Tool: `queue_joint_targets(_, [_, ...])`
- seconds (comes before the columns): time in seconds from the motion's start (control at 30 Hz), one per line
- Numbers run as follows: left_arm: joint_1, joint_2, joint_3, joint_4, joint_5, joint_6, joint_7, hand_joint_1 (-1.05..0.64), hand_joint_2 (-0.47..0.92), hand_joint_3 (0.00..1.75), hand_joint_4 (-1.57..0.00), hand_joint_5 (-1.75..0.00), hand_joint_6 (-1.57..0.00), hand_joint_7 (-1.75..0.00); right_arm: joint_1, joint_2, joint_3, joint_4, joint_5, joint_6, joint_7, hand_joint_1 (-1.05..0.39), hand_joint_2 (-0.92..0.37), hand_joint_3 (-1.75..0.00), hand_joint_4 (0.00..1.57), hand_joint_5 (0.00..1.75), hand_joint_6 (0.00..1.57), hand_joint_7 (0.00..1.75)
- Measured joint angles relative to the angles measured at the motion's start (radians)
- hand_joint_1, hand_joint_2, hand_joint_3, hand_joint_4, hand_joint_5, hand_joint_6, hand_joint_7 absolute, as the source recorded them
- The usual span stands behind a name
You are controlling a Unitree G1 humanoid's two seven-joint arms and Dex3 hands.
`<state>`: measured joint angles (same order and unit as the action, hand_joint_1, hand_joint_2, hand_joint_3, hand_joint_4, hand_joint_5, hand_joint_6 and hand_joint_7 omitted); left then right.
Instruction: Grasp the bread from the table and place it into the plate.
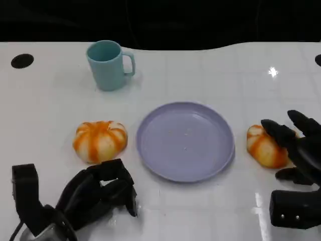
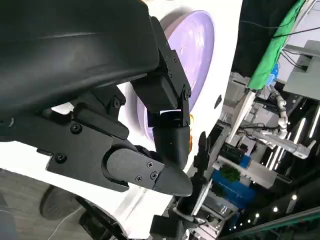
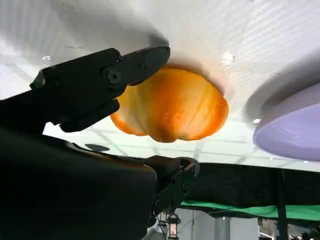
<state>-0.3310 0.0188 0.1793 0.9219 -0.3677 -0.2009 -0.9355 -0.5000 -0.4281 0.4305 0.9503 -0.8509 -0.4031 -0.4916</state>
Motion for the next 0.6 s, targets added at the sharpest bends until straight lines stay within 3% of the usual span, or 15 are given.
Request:
queue_joint_targets(0.23, [0.000, 0.000, 0.000, 0.001, 0.001, -0.002, 0.000, -0.69, 0.88, 0.00, -0.95, -1.44, -0.96, -1.00, -0.051, 0.013, 0.026, 0.097, 0.030, -0.037, -0.010, -0.52, -0.82, -0.01, 0.00, 0.00, 0.10, 0.00])
queue_joint_targets(0.6, [0.000, 0.000, 0.000, 0.001, 0.001, -0.002, 0.000, -0.70, 0.88, 0.00, -0.95, -1.44, -0.96, -0.99, -0.075, 0.024, 0.043, 0.149, 0.095, -0.101, 0.016, -0.52, -0.83, -0.01, 0.00, 0.00, 0.08, 0.00])
